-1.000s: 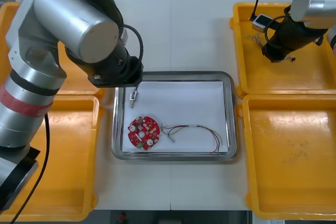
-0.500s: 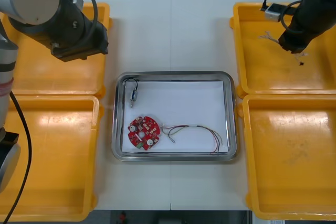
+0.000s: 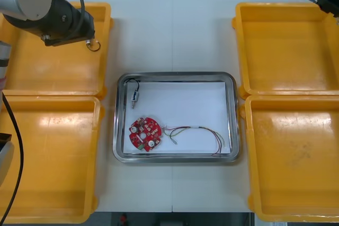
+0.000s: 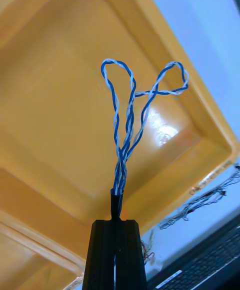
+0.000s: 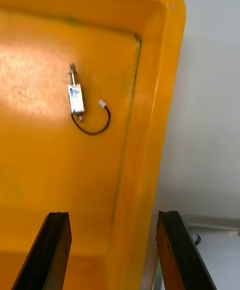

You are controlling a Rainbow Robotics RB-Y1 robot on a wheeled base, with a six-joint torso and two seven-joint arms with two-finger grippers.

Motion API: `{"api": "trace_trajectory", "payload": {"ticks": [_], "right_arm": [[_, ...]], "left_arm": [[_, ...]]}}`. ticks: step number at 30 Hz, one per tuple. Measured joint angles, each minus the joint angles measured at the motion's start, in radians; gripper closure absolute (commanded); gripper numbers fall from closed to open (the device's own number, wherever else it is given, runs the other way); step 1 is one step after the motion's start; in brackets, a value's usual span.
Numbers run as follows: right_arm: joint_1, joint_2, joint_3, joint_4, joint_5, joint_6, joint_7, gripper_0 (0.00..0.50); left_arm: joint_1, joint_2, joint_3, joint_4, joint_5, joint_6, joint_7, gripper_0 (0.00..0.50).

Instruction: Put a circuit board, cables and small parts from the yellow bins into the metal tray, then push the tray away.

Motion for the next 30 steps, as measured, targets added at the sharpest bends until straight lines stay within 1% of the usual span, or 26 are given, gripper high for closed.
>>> {"api": "trace_trajectory", "payload": {"ticks": [4,7,10,12,15,17,20,22,26,30], "right_arm": [[0.052,-0.004,0.0,-0.113,-0.064,0.0,0.0,0.5],[0.085,-0.005,0.001,-0.162,-0.139,0.0,0.0,0.5],[0.103,-0.005,0.016,-0.201,-0.225,0.0,0.0,0.5],[0.106,-0.005,0.043,-0.233,-0.268,0.0,0.0,0.5],[0.107,-0.007,0.106,-0.295,-0.353,0.001,-0.012,0.5],[0.107,-0.008,0.15,-0.339,-0.409,0.001,-0.055,0.5],[0.107,-0.009,0.209,-0.396,-0.487,0.001,-0.158,0.5],[0.107,-0.009,0.245,-0.426,-0.536,0.001,-0.196,0.5],[0.107,-0.009,0.309,-0.471,-0.581,0.001,-0.199,0.5],[0.107,-0.001,0.371,-0.488,-0.58,0.001,-0.2,0.5]], "left_arm": [[0.0,0.0,0.0,0.051,-0.019,-0.093,-0.001,0.0],[-0.001,0.0,0.0,0.089,-0.041,-0.143,-0.003,0.0],[-0.001,0.0,0.0,0.137,-0.048,-0.204,-0.026,0.0],[-0.001,0.0,0.0,0.171,-0.049,-0.243,-0.051,0.0],[-0.002,0.0,0.0,0.223,-0.049,-0.31,-0.095,0.0],[-0.002,0.0,0.0,0.256,-0.049,-0.353,-0.111,0.0],[-0.002,0.0,0.0,0.303,-0.049,-0.41,-0.118,0.0],[-0.002,0.0,-0.001,0.325,-0.049,-0.441,-0.118,0.0],[-0.002,0.0,-0.008,0.351,-0.049,-0.477,-0.118,0.0],[-0.003,0.0,-0.024,0.368,-0.049,-0.491,-0.118,0.0]]}}
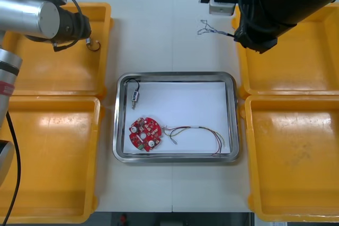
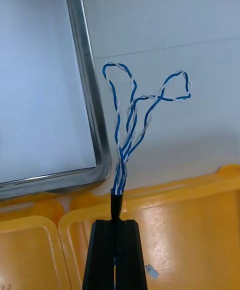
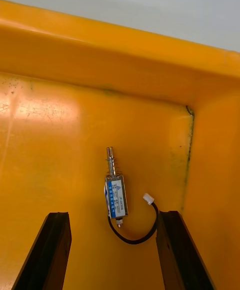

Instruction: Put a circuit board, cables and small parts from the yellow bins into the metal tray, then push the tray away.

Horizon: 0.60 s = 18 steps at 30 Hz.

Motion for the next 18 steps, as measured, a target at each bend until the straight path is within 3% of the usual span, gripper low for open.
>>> {"api": "trace_trajectory", "payload": {"ticks": [12,18], "right_arm": [[0.0,0.097,0.218,0.059,0.14,-0.012,0.0,0.5],[0.0,0.122,0.337,0.184,0.149,-0.18,0.0,0.5]], "left_arm": [[-0.017,0.0,-0.052,0.095,0.0,-0.086,0.0,0.0],[-0.03,0.0,-0.071,0.131,0.0,-0.128,0.0,0.0]]}}
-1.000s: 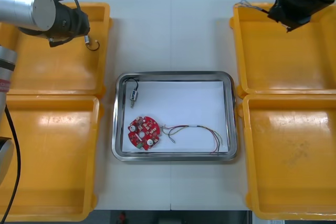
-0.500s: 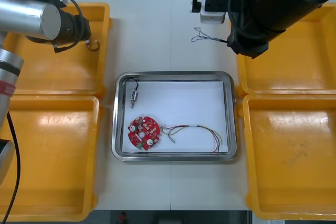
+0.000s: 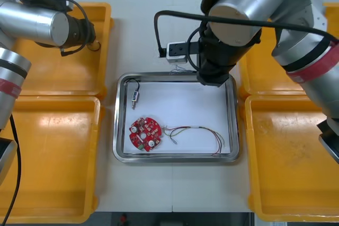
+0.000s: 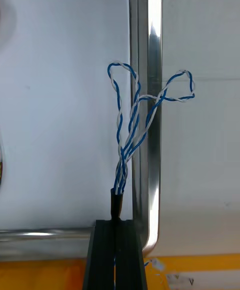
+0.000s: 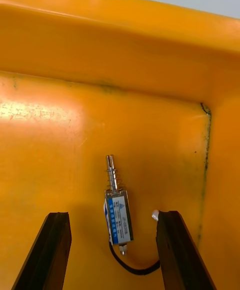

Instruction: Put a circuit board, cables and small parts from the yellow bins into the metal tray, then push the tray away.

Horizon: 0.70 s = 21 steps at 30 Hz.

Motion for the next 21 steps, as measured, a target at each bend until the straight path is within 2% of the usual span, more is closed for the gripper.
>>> {"api": "trace_trajectory", "payload": {"ticks": [9,21], "right_arm": [[0.0,0.006,0.144,0.13,0.009,-0.165,0.0,0.5],[0.033,0.007,0.219,0.16,0.009,-0.234,-0.013,0.5]], "left_arm": [[-0.023,0.0,-0.037,0.079,-0.002,-0.082,0.0,0.0],[-0.053,0.0,-0.07,0.155,-0.003,-0.146,0.0,0.0]]}}
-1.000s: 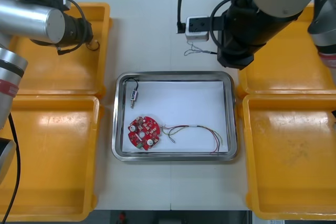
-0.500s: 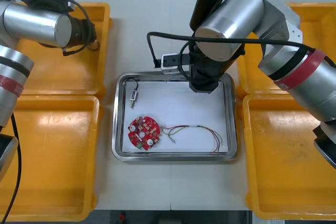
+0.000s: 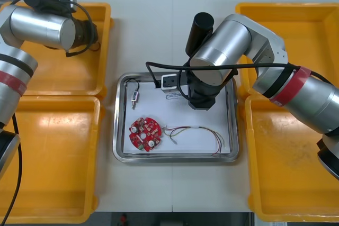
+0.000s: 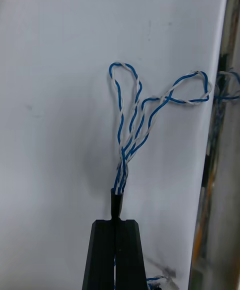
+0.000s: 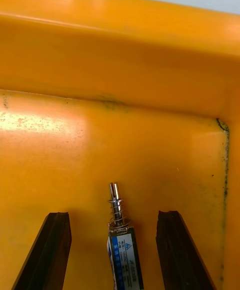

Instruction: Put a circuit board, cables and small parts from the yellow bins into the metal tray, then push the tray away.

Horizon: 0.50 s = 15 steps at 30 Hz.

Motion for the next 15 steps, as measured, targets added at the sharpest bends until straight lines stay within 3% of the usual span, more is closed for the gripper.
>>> {"api": "trace_trajectory", "payload": {"ticks": [3,4,5,6,8,9,10,11,12,14,15], "right_arm": [[0.007,0.0,0.006,0.0,0.0,0.0,0.0,0.5],[0.008,0.0,0.008,0.0,0.0,0.0,0.0,0.5],[0.009,0.0,0.011,0.0,0.0,0.0,0.0,0.5],[0.009,0.0,0.013,0.0,0.0,0.0,0.0,0.5],[0.009,0.0,0.015,0.0,0.0,0.0,0.0,0.475],[0.01,0.0,0.015,0.0,0.0,0.0,0.0,0.423],[0.01,0.0,0.015,0.0,0.0,0.0,0.0,0.348],[0.01,0.0,0.015,0.0,0.001,0.0,0.0,0.201],[0.01,0.0,0.015,0.0,0.004,0.0,0.0,0.084],[0.01,0.0,0.015,-0.005,0.021,0.007,0.0,0.0],[0.01,0.0,0.015,-0.012,0.031,0.015,0.0,0.0]], "left_arm": [[0.0,0.0,-0.018,0.013,0.0,-0.019,0.0,0.012],[0.0,0.0,-0.023,0.015,0.0,-0.02,0.0,0.079],[0.0,0.0,-0.026,0.016,-0.001,-0.021,0.0,0.316],[0.0,0.0,-0.028,0.016,-0.002,-0.023,0.0,0.493],[-0.001,0.0,-0.028,0.016,-0.002,-0.024,0.0,0.5],[-0.001,0.0,-0.028,0.017,-0.002,-0.024,0.0,0.5],[-0.001,0.0,-0.028,0.017,-0.002,-0.024,0.0,0.499],[-0.001,0.0,-0.028,0.018,-0.002,-0.024,0.0,0.5],[-0.002,0.0,-0.028,0.018,-0.002,-0.024,0.0,0.5],[-0.003,0.0,-0.028,0.02,-0.002,-0.023,0.0,0.5],[-0.005,0.0,-0.028,0.021,-0.002,-0.021,0.0,0.5]]}}
